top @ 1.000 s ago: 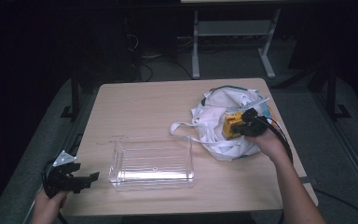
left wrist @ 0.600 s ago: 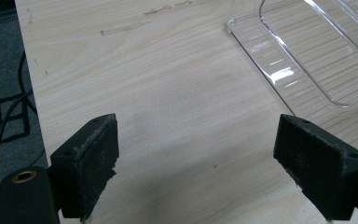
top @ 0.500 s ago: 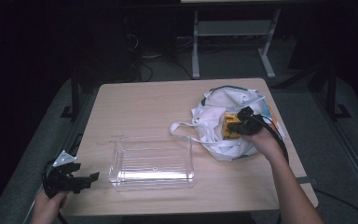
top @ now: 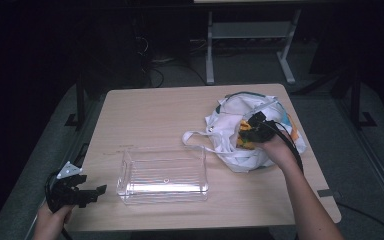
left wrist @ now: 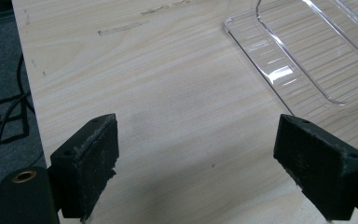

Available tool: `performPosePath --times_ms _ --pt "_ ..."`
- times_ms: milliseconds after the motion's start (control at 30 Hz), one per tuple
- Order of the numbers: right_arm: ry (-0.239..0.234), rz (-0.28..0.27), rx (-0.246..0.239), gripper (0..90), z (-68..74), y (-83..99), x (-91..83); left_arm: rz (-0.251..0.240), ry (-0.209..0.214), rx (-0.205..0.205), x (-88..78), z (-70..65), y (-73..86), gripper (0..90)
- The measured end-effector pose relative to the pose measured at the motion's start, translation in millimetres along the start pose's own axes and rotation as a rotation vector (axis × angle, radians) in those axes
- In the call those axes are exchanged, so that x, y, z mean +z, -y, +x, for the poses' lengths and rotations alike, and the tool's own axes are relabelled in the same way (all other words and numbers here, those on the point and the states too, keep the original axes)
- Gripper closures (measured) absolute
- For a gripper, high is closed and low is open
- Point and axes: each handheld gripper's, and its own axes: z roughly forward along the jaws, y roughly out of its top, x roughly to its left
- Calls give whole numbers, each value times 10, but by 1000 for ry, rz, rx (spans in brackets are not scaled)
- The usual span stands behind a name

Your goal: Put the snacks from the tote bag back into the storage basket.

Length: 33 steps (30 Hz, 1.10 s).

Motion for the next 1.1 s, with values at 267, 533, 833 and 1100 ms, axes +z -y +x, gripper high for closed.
performPosePath --times_ms 267,533,833,1100 --pt "17 10 -3 900 17 -68 57 1 1 2 -3 6 2 138" --pt "17 12 -14 900 45 -104 104 12 6 9 12 2 3 138" --pt "-13 0 -23 900 -25 24 -202 10 5 10 10 -10 0 138" --pt "-21 -10 -26 900 -126 153 -396 21 2 17 5 -3 5 138"
